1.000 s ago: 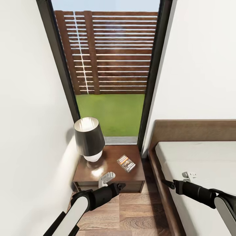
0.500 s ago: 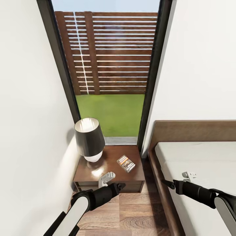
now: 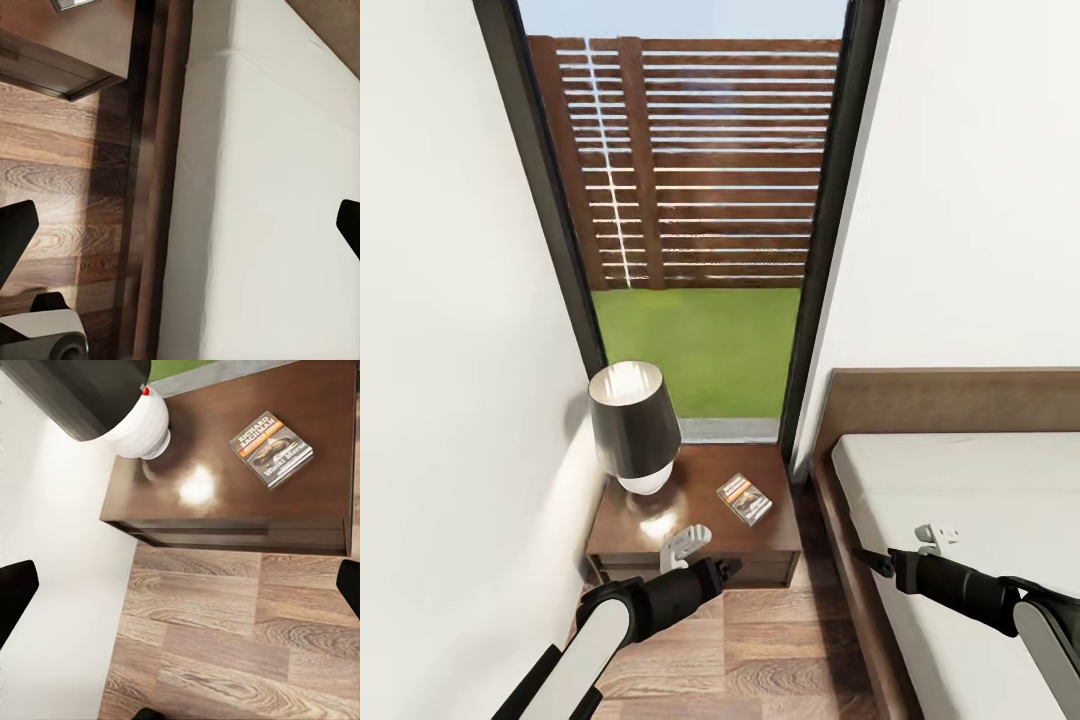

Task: In the bedroom, move the book from the bed onto either nightstand, and place the two sandals side by side next to the bed.

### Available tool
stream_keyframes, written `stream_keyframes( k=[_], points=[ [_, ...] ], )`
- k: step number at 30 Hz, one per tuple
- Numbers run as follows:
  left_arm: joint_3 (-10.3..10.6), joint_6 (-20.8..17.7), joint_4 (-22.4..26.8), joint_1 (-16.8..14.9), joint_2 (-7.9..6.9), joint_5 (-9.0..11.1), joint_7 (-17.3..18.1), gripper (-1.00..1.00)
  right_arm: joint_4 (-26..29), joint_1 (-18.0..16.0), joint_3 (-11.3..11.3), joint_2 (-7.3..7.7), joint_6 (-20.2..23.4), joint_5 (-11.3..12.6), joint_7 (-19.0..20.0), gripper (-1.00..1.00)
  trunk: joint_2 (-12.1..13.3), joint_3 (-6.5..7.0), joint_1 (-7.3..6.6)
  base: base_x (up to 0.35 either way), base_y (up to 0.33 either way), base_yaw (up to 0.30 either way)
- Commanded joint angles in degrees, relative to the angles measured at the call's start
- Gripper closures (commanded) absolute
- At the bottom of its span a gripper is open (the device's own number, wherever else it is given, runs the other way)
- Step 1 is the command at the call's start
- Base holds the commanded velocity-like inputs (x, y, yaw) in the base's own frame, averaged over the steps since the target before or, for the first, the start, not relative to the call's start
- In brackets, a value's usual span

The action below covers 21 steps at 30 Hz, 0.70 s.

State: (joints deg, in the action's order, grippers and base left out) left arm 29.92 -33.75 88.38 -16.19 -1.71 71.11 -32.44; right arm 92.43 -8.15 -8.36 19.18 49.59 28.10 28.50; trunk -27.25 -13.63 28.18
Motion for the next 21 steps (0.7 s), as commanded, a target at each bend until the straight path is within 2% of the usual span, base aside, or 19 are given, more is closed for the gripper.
stream_keyframes(
  k=[1,11,21],
  points=[
    [0.09,0.08,0.09,-0.07,-0.04,0.59,-0.60,-1.00,0.03,-0.05,-0.07,0.00,0.33,-0.07,0.24,-1.00,0.32,0.08,-0.20,0.000,0.000,0.000],
    [0.08,0.16,0.09,-0.04,-0.22,0.50,-0.73,-1.00,0.03,-0.03,-0.07,0.01,0.33,-0.07,0.24,-1.00,4.33,1.88,-2.39,0.000,0.000,0.000],
    [0.07,0.40,0.11,0.20,-0.43,0.51,-0.84,-1.00,0.03,-0.03,-0.07,0.01,0.29,-0.06,0.24,-1.00,4.33,1.88,-2.39,0.000,0.000,0.000]
  ],
)
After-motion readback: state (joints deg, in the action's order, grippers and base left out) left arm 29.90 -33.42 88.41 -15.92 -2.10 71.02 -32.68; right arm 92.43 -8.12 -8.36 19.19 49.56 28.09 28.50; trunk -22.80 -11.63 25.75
